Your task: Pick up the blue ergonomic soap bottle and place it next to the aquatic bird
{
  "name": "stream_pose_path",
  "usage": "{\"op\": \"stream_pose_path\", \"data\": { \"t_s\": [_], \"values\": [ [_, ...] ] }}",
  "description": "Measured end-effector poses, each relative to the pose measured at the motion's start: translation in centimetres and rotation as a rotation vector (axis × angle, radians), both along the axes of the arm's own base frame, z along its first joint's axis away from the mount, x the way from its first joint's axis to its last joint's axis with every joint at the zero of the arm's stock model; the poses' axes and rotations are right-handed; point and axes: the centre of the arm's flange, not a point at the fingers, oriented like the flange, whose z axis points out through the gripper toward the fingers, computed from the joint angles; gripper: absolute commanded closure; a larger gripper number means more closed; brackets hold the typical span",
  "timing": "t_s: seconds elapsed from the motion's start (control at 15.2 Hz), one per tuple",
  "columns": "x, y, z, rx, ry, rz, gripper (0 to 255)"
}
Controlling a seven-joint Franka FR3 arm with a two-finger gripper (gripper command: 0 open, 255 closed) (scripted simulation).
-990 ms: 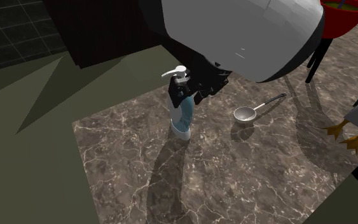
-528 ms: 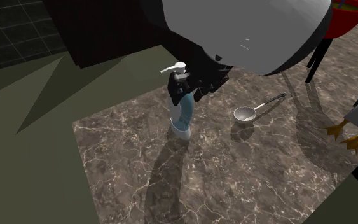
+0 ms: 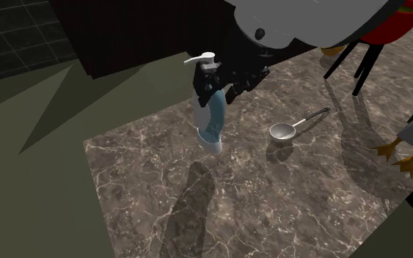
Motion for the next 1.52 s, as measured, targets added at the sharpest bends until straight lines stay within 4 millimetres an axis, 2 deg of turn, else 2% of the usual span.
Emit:
{"op": "stream_pose_path", "data": {
  "t_s": [1.52],
  "values": [
    [-0.1, 0.0, 12.2, 0.0, 0.0, 0.0, 255]
  ]
}}
